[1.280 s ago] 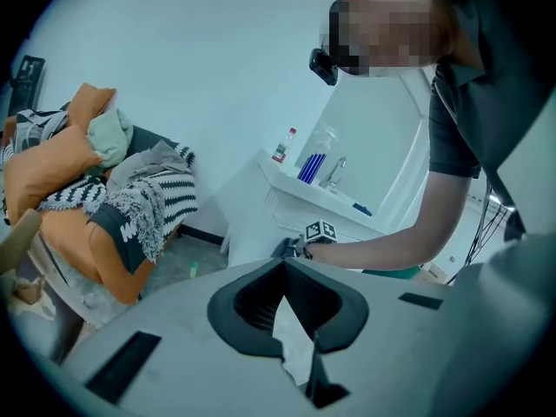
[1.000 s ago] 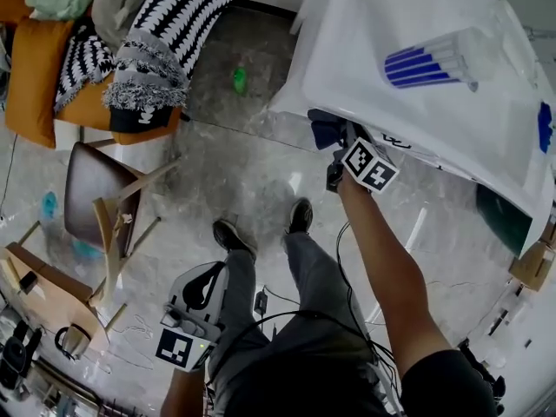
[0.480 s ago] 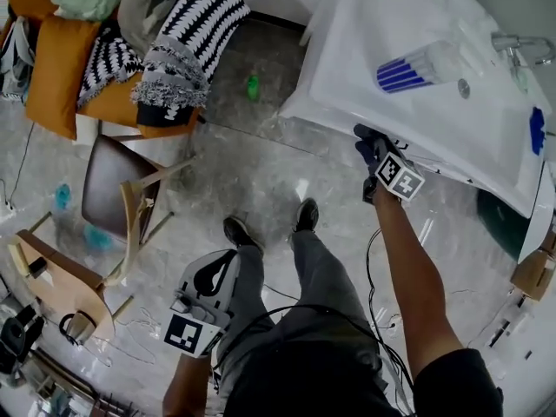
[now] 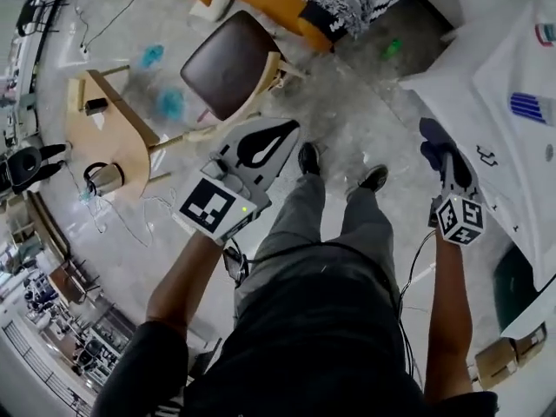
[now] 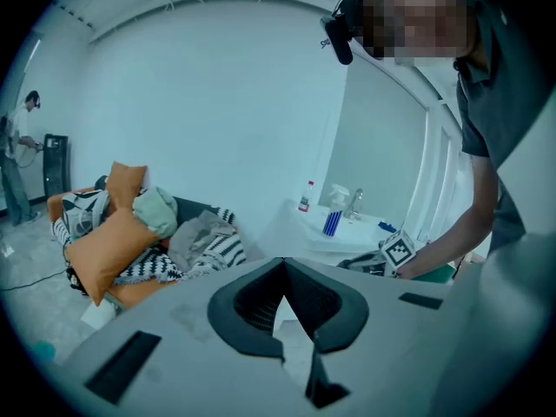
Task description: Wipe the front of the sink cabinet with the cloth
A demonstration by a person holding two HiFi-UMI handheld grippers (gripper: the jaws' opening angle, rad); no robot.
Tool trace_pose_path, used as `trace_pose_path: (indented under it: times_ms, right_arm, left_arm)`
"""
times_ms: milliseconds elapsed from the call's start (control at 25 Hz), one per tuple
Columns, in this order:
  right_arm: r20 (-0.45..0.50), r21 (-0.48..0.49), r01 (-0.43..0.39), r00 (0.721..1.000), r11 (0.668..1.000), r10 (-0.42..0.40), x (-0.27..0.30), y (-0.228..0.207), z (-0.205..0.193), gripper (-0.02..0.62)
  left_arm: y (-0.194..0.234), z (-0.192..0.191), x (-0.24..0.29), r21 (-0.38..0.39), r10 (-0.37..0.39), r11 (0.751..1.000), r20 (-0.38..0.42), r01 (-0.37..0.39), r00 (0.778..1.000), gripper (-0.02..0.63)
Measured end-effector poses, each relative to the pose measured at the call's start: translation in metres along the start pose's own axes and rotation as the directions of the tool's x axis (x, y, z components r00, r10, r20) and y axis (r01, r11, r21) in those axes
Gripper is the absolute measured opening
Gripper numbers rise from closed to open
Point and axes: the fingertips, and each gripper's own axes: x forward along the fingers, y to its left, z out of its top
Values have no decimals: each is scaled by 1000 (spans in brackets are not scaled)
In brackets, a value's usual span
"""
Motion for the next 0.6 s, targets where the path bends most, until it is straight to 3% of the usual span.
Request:
trace_pose_path:
  times_ms: [240, 440, 600]
  right_arm:
    - [152, -132, -156, 973, 979, 176, -38, 101, 122, 35]
    - [269, -268, -261, 904, 927, 332, -89, 190, 210, 35]
    - [326, -342, -315, 844, 885, 427, -122, 250, 257, 34]
  left_arm:
    - [30, 14, -59, 1, 81, 997, 64, -81, 995, 5]
    - [46, 29, -100, -29, 126, 992, 143, -123, 982, 5]
    - [61, 41, -120, -38, 137, 991, 199, -132, 971, 5]
